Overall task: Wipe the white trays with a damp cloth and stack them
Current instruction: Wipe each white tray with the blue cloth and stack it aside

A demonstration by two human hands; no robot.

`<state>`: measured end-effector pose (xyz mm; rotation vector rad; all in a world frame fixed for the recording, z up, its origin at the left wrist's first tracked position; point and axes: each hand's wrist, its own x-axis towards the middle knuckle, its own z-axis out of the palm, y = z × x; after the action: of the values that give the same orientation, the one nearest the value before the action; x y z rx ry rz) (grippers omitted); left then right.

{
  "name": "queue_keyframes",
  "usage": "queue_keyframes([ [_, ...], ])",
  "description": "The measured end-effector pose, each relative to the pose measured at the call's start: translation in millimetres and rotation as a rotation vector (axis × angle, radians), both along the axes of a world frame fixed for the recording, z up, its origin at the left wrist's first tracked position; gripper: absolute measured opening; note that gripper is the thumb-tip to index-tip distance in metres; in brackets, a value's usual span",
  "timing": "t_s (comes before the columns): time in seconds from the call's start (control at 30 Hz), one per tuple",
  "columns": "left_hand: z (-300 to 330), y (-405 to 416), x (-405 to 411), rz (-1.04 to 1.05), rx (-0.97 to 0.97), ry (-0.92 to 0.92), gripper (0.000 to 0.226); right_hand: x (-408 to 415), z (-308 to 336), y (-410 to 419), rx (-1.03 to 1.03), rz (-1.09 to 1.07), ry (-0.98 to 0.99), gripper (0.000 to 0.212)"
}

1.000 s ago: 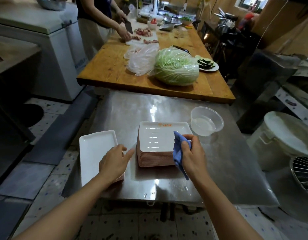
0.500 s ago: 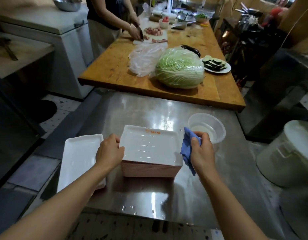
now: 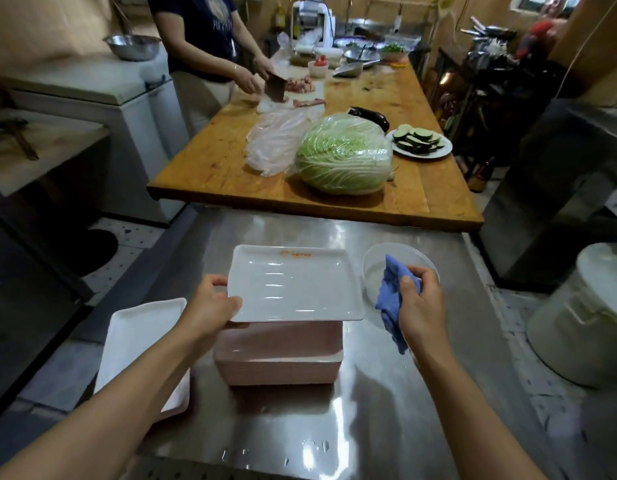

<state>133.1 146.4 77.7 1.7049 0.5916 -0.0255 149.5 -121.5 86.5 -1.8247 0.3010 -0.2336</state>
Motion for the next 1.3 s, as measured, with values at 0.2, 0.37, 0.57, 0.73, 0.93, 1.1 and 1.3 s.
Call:
queue_keyframes([
  [0.2,28.5,-49.6,59.7,-0.113,0.008,-0.14,0.055,10.1,3.5,-29.8,0.017,-0.07,-0.009,0.014],
  [0.37,30.1,-96.1,104.4,-0.205,0.191,-0.213,0.053,13.1,-2.2,-49.9,0.032,-0.13,-0.02,0.014],
  [0.57,23.6,-134.2,118.6,-0.258,0.632,-0.38,0.049,17.1,-6.6,-59.9,0.096,-0.151,-0.017,0.012],
  [0.73,22.8,-146.1,117.3,-0.323,0.705,-0.478,0.054,20.7,-10.4,-62.5,0.071,-0.159,-0.019,0.013],
  [0.93,21.7,-152.9,119.3,-0.316,0.708,-0.524,0.053,21.2,-12.3,-64.6,0.05,-0.162,-0.018,0.018],
  [1.1,22.1,-154.0,118.9,-0.304,0.674,-0.515,0.052,20.0,-9.5,-64.3,0.056,-0.15,-0.02,0.018],
  [1.3,22.2,-132.9,103.0,-0.181,0.279,-0.291,0.051,14.9,-5.7,-59.4,0.042,-0.12,-0.021,0.012],
])
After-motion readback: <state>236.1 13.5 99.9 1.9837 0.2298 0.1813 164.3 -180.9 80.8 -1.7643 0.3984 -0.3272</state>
